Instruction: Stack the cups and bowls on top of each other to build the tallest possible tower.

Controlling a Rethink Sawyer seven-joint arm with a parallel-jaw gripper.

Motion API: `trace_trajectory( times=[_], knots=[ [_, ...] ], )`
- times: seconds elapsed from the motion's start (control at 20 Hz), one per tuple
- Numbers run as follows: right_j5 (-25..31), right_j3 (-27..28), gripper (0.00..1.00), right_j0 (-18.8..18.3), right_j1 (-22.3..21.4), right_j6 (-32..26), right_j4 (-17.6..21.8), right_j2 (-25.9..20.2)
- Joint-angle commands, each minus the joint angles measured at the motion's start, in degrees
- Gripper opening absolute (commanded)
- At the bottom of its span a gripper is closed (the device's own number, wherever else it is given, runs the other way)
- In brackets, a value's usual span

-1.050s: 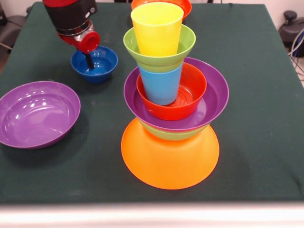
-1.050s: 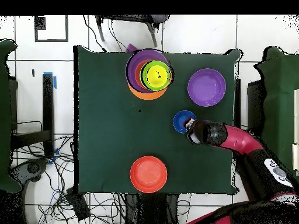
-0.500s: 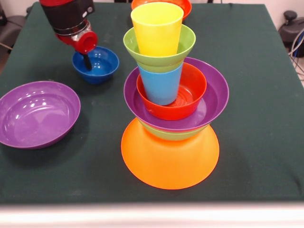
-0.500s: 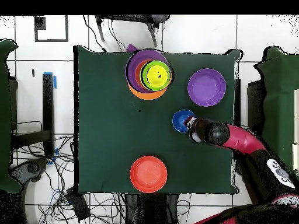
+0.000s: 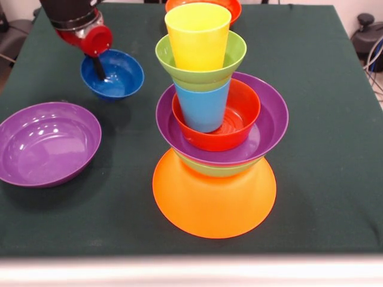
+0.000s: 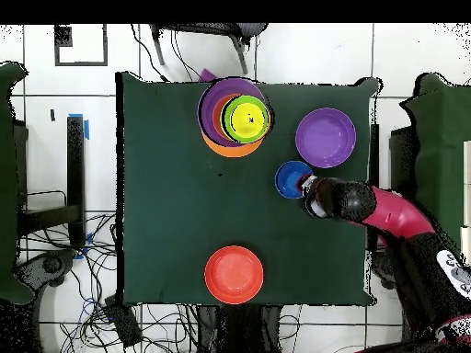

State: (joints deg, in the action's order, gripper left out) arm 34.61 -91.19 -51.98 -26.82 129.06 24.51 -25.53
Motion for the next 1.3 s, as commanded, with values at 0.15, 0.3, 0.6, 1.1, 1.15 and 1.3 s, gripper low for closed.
trace_trajectory(
  times=[0.15, 0.3, 0.6, 1.1, 1.15, 1.3],
  knots=[
    [14.1, 2.6, 0.00, 1.7, -5.5, -10.7, -4.9, -7.7],
    [18.3, 3.9, 0.00, 2.7, -7.6, -9.9, -6.8, -8.5],
    [23.6, 6.5, 0.00, 2.9, -9.3, -9.9, -10.5, -11.4],
    [33.5, 14.7, 0.00, 5.5, -11.2, -10.0, -10.2, -10.9],
    [34.2, 15.2, 0.00, 5.6, -11.0, -10.1, -10.0, -10.6],
    [35.4, 18.1, 0.00, 5.5, -8.9, -11.5, -9.2, -10.4]
  ],
)
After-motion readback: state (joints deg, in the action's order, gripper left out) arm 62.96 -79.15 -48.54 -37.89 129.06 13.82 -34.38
